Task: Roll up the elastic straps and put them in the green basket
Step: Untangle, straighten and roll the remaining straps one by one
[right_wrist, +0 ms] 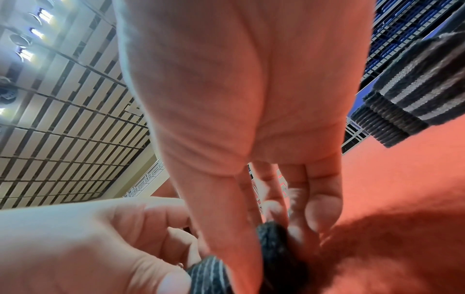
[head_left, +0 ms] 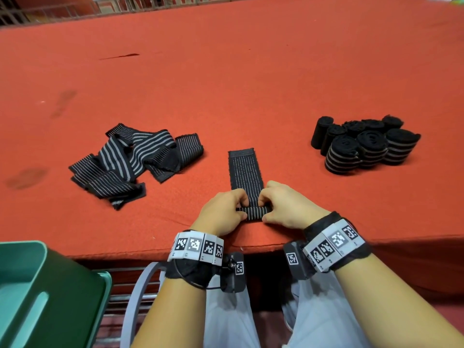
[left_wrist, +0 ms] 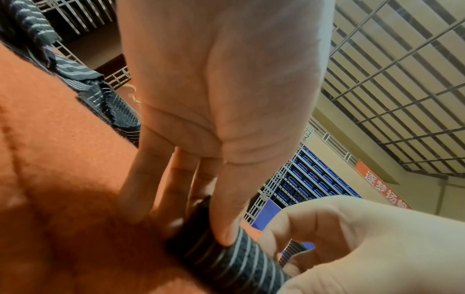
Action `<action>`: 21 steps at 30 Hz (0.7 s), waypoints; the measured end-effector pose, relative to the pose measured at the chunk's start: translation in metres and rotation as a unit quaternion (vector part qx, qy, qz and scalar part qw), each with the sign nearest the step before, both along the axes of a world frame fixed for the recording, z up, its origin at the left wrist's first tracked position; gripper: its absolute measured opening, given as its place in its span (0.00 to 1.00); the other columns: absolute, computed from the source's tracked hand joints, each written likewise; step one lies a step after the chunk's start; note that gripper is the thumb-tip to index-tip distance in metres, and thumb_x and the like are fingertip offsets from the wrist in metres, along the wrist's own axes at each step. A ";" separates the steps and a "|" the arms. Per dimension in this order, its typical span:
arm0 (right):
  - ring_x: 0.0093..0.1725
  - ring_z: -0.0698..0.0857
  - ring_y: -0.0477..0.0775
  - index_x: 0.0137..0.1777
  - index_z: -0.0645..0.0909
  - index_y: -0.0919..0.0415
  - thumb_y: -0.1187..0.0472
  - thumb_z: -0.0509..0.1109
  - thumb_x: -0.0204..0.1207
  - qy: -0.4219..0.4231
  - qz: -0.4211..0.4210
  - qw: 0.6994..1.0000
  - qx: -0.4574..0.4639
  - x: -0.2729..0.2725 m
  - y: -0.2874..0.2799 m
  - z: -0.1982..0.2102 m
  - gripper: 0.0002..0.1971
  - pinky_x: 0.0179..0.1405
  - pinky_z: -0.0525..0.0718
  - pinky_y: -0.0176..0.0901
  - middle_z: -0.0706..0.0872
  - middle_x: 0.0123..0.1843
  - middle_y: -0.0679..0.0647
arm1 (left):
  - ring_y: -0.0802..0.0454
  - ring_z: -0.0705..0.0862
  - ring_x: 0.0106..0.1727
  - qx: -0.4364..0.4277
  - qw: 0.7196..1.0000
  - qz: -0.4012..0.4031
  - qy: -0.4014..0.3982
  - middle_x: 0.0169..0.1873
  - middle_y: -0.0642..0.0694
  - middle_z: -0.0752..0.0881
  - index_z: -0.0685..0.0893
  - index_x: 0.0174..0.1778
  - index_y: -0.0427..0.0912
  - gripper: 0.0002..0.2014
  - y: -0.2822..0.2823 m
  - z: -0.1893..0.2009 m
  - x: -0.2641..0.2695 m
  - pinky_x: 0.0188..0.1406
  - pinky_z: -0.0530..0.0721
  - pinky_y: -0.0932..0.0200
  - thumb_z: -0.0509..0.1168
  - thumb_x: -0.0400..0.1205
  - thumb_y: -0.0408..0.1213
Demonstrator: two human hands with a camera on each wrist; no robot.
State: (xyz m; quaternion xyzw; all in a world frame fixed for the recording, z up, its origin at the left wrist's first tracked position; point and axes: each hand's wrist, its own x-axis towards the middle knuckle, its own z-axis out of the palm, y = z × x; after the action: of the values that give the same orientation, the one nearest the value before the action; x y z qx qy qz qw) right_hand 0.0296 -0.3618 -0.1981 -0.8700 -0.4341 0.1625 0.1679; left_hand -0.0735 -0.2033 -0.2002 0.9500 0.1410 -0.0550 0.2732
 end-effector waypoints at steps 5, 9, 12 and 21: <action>0.55 0.80 0.54 0.57 0.87 0.56 0.57 0.76 0.75 -0.017 0.006 1.000 -0.012 0.004 0.004 0.000 0.12 0.57 0.79 0.48 0.79 0.53 0.51 | 0.54 0.81 0.54 0.033 0.999 0.013 -0.031 0.49 0.57 0.79 0.85 0.55 0.56 0.12 -0.001 -0.001 0.000 0.56 0.82 0.50 0.74 0.76 0.42; 0.51 0.82 0.54 0.53 0.83 0.51 0.59 0.75 0.74 -0.005 -0.011 1.000 0.007 0.004 0.005 -0.001 0.09 0.54 0.82 0.52 0.84 0.49 0.49 | 0.54 0.80 0.55 0.061 0.997 0.017 -0.038 0.51 0.57 0.77 0.85 0.60 0.53 0.21 -0.003 -0.003 0.001 0.56 0.81 0.51 0.79 0.71 0.41; 0.46 0.82 0.55 0.48 0.75 0.49 0.61 0.74 0.74 0.003 -0.019 1.000 0.022 0.001 0.005 -0.003 0.10 0.50 0.82 0.54 0.82 0.45 0.47 | 0.53 0.81 0.55 0.077 0.995 0.021 -0.052 0.51 0.57 0.79 0.83 0.58 0.55 0.21 -0.005 -0.006 0.001 0.55 0.82 0.50 0.79 0.71 0.40; 0.44 0.81 0.53 0.46 0.73 0.47 0.63 0.77 0.66 0.009 -0.002 1.000 0.009 -0.004 0.002 0.002 0.17 0.45 0.82 0.54 0.79 0.43 0.46 | 0.50 0.82 0.54 0.105 0.993 0.003 -0.053 0.49 0.56 0.81 0.82 0.53 0.56 0.12 -0.011 -0.002 -0.004 0.50 0.81 0.51 0.70 0.75 0.38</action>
State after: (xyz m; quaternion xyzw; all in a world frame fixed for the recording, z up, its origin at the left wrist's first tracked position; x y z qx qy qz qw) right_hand 0.0258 -0.3594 -0.1962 -0.8680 -0.4322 0.1659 0.1795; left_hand -0.0780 -0.2139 -0.2025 0.9745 0.1345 0.0118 0.1791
